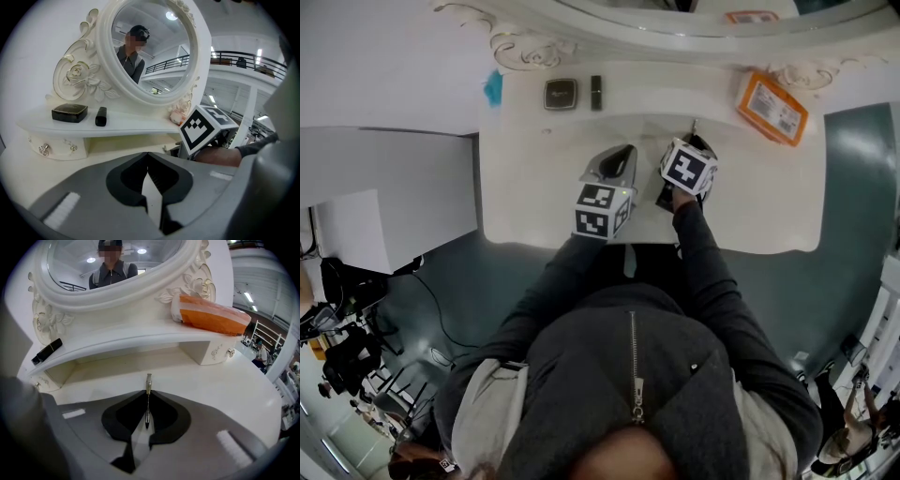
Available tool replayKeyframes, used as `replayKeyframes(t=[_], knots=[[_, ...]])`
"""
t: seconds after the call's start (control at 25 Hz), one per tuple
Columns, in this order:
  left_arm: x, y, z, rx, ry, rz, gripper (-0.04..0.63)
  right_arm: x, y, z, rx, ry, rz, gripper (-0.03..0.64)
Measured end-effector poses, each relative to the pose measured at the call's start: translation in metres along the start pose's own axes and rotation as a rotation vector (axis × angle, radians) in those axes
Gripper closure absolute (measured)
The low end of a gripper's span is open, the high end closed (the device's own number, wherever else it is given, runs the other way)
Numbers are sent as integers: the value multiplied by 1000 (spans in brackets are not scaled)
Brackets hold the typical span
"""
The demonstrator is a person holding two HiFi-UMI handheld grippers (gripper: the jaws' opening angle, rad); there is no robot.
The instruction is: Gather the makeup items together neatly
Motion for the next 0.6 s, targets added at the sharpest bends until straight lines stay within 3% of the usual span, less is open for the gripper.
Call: replayKeyframes(t=[0.6], knots=[[14, 6, -18, 36, -3, -2, 586, 4, 16, -36, 45, -42, -40, 588]])
Point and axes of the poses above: the fingertips, and each gripper's own axes: z forward along the fingers, x to its right, y out of its underside, the point moved 8 cm from there along -z, backward along the fingers, and after that the axes turned 4 degrees about -z, right-handed, at the moved point
